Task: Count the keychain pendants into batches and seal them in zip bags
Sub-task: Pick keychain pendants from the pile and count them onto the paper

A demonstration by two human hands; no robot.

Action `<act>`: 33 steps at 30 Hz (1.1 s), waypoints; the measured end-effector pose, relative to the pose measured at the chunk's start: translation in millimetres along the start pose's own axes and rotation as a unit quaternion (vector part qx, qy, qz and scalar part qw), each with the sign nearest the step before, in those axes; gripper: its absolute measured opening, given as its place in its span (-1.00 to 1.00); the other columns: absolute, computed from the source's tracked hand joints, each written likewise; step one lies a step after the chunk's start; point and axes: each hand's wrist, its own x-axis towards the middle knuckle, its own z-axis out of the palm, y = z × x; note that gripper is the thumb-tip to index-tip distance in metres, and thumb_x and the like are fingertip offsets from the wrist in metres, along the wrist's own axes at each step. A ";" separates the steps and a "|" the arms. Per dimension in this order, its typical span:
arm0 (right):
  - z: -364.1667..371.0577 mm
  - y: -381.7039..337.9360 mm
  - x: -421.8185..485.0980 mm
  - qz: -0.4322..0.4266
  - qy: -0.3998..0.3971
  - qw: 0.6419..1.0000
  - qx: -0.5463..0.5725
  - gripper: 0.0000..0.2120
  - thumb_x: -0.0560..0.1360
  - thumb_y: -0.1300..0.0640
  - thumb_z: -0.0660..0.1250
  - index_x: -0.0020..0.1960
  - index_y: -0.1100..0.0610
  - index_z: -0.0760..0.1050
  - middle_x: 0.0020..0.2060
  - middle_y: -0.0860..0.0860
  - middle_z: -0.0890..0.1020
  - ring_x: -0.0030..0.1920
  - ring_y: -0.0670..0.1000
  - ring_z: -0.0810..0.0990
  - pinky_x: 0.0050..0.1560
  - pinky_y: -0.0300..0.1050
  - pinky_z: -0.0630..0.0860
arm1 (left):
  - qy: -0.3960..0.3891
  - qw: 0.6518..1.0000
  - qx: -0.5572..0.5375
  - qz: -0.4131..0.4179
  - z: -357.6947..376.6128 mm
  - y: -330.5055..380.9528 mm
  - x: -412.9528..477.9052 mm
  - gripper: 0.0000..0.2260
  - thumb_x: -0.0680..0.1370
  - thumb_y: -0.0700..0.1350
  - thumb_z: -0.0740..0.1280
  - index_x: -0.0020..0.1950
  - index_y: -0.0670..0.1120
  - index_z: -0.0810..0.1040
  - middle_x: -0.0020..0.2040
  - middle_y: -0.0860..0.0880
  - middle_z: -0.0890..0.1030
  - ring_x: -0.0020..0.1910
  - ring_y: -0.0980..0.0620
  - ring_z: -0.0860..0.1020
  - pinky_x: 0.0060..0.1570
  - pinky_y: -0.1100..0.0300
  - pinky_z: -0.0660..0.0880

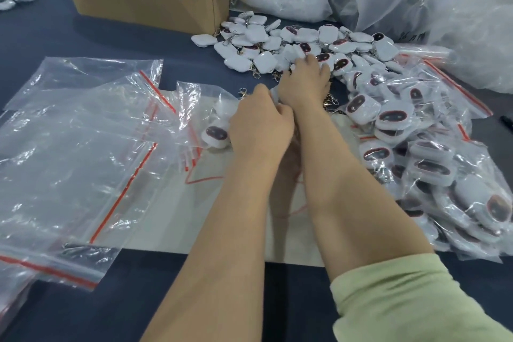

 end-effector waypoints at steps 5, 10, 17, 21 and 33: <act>-11.7 -5.3 -13.1 0.016 0.143 0.946 0.290 -0.63 0.60 0.11 0.20 0.36 0.21 0.32 0.28 0.18 0.42 0.30 0.11 0.37 0.24 -0.22 0.22 | 0.006 1.000 -0.012 0.001 -0.1 -0.1 0.0 -0.79 0.56 -0.06 0.20 0.13 -0.13 0.45 0.07 -0.11 0.58 0.07 -0.17 0.52 0.05 0.02 0.46; -32.0 -6.9 -24.8 0.140 0.094 0.807 0.566 -0.65 0.48 0.08 0.41 0.07 0.13 0.26 0.04 0.12 0.50 -0.04 0.10 0.56 0.00 -0.02 0.56 | 0.008 1.000 -0.026 0.006 -0.8 0.4 -0.8 -0.78 0.57 -0.06 0.21 0.14 -0.14 0.45 0.06 -0.12 0.59 0.05 -0.17 0.53 0.04 0.03 0.46; -29.0 9.8 -53.2 0.116 -0.012 0.799 0.589 -0.78 0.54 0.10 0.35 0.07 0.21 0.41 -0.23 0.06 0.59 -0.45 -0.11 0.51 -0.33 -0.19 0.48 | 0.008 1.000 -0.028 0.006 -0.6 2.5 -0.2 -0.79 0.57 -0.07 0.22 0.14 -0.13 0.45 0.04 -0.10 0.58 0.05 -0.13 0.52 -0.03 0.10 0.43; -21.1 14.0 -60.8 0.130 -0.030 0.756 0.641 -0.73 0.64 0.09 0.17 -0.14 0.19 0.52 -0.34 0.05 0.65 -0.39 -0.06 0.60 -0.23 -0.13 0.58 | 0.012 1.000 -0.025 0.012 1.1 1.6 0.6 -0.79 0.56 -0.07 0.23 0.13 -0.15 0.45 0.04 -0.10 0.58 0.04 -0.11 0.52 -0.01 0.09 0.44; -21.3 19.3 -61.6 0.086 -0.056 0.764 0.637 -0.94 0.54 0.31 0.31 0.01 0.25 0.46 -0.29 0.11 0.60 -0.33 -0.01 0.60 -0.15 -0.08 0.55 | 0.009 0.999 -0.038 0.013 -0.2 2.6 -0.7 -0.76 0.58 -0.05 0.22 0.17 -0.15 0.45 0.08 -0.10 0.57 0.08 -0.10 0.52 0.03 0.09 0.45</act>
